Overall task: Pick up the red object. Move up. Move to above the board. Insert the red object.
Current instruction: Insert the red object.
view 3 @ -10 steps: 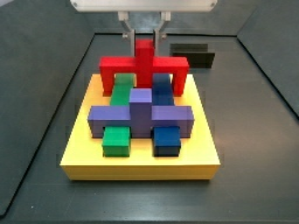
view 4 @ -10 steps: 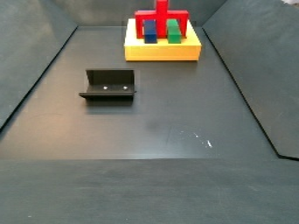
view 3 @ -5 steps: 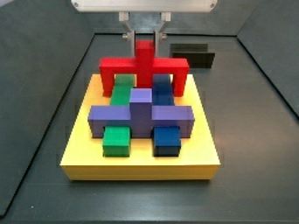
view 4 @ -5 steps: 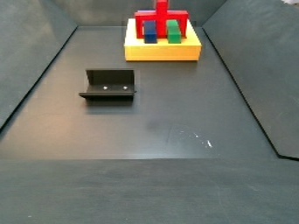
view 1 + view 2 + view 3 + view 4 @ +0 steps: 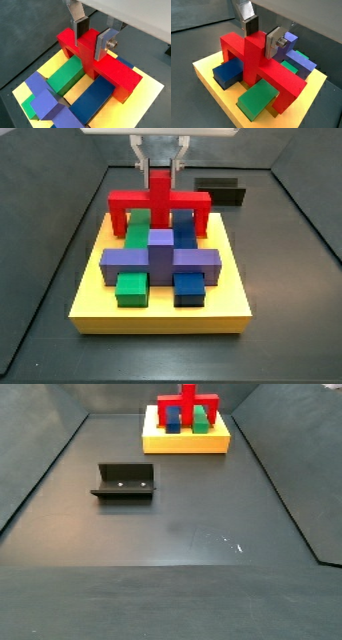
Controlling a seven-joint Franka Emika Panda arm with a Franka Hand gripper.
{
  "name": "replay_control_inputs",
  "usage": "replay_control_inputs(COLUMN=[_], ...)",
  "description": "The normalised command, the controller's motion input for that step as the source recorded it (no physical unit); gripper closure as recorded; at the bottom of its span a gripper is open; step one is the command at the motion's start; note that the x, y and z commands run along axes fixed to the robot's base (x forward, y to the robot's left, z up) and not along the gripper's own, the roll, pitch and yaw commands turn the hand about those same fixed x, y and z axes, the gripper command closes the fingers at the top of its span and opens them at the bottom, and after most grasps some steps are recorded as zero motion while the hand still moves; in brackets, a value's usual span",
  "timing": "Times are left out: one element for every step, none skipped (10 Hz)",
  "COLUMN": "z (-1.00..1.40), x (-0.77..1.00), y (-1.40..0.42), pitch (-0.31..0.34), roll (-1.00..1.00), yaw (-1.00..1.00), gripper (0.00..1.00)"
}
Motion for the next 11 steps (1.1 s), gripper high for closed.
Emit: replay_control_inputs(z=[-0.03,-0.12,-0.08,-0.08,-0.24,-0.19,-0.22,-0.26,-0.28,-0.26,-0.18], x=[0.09,0.05,0.15,0.13,0.00,0.00,0.00,0.09,0.13,0.16,0.21], y=[-0.07,-0.03,-0.10,-0.12,0.00,0.00,0.00,0.03,0.06,0.01,0.00], pitch=[0.056,0.117,0.183,0.210,0.074,0.000,0.000,0.000,0.000,0.000,0.026], roll=[0.16,0.32,0.43,0.47,0.27,0.05,-0.02,-0.12,-0.19,-0.17,-0.14], yaw=[0.00,0.00,0.00,0.00,0.00,0.00,-0.04,-0.09,-0.16,-0.21,-0.26], gripper=[1.00,1.00,1.00,1.00,1.00,1.00,1.00,1.00,1.00,1.00,1.00])
